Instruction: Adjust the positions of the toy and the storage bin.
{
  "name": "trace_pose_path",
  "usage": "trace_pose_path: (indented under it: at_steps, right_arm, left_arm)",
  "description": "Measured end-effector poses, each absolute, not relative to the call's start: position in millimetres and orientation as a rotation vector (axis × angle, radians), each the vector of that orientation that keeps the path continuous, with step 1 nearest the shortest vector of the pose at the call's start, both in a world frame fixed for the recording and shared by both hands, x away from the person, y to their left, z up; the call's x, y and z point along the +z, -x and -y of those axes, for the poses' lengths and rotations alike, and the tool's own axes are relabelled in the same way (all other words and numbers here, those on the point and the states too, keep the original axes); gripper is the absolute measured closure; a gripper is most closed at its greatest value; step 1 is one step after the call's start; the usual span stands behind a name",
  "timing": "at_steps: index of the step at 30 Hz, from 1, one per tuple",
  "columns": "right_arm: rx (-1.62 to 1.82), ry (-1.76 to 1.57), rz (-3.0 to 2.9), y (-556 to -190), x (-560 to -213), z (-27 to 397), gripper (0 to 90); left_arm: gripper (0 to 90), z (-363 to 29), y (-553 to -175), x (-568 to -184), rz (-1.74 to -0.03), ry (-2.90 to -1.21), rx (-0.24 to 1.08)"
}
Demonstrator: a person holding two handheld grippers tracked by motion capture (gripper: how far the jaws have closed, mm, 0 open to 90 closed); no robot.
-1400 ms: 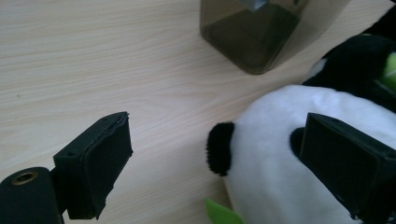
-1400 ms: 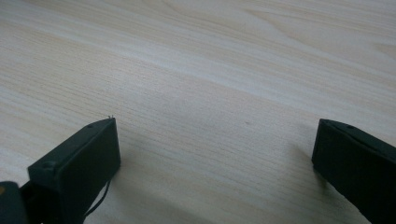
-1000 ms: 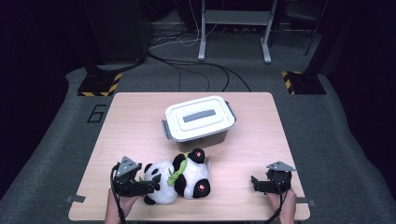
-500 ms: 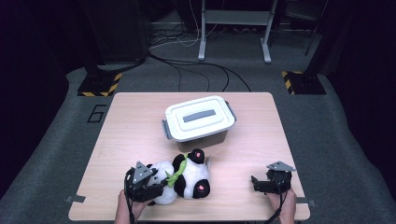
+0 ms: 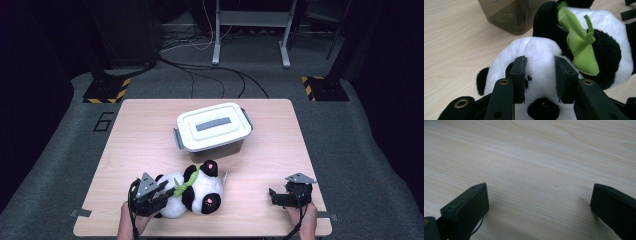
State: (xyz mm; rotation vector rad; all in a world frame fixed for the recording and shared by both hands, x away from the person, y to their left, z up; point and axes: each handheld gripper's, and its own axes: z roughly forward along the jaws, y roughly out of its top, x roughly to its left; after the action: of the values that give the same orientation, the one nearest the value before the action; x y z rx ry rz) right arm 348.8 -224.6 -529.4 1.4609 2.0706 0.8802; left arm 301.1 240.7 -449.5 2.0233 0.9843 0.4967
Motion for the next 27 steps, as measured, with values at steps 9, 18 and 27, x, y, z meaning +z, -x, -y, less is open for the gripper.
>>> trace_pose_path:
  at_steps: [9,18,27]
  right_arm:
    - [0.880,-1.462,-2.069,-348.8,-529.4,224.6,0.9]
    - [0.880,-1.462,-2.069,-348.8,-529.4,224.5,0.9]
    - [0.879,-1.466,-2.066,-348.8,-529.4,224.5,0.9]
  left_arm:
    - [64.9,-244.1,-302.5,-447.1,-0.937,-2.082,0.482]
    - [63.1,-256.2,-303.2,-446.0,-0.940,-2.085,0.471]
    - [44.3,-244.5,-307.0,-438.0,-1.014,-2.018,0.467]
